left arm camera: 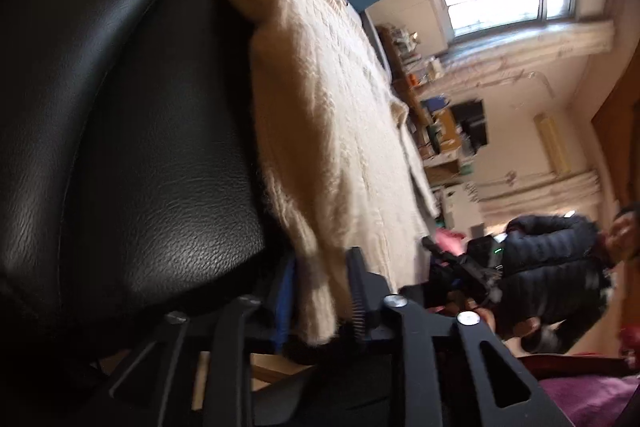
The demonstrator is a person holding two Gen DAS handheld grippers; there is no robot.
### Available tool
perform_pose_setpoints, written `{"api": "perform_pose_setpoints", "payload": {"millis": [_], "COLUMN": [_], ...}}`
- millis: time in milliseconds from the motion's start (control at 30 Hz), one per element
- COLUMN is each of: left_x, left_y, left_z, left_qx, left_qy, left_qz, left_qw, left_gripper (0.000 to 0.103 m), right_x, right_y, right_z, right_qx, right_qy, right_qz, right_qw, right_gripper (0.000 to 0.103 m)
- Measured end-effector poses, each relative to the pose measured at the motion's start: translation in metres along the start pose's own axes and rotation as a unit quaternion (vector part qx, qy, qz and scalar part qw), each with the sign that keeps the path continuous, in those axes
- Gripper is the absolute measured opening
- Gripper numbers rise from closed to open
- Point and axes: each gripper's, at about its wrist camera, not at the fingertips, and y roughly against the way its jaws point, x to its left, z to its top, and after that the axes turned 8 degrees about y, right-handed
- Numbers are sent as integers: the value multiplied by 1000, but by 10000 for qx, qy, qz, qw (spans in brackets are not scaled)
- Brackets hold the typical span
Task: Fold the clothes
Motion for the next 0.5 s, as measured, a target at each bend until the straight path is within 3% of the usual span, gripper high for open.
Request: {"api": "perform_pose_setpoints", "payload": {"millis": [133,300,367,400,500], "left_x": [10,-3,-7,-7,-10], "left_y": [11,2,-2,-5,4], "left_z": [-4,-7,-8,-8,-9], "left_qx": [-29,40,57,87,37], "left_qy": [257,-38,-129,-119,-169], "left_qz": [-208,56,186,303,367], "left_qw": [9994,10000,9997,9994,9992], "left_gripper": [36,34,24,7,6], "right_x": [1,7,9,10,19], "right_y": [-1,-3,-4,-4,-6], "right_z": [1,2,2,2,1], "right_qx": [31,98,92,81,138], "right_qy": [11,168,210,256,632], "right_qz": [-5,-158,-222,-275,-668], "right_qw": [10000,9997,9995,9993,9957], "right_gripper": [32,32,32,32,18]}}
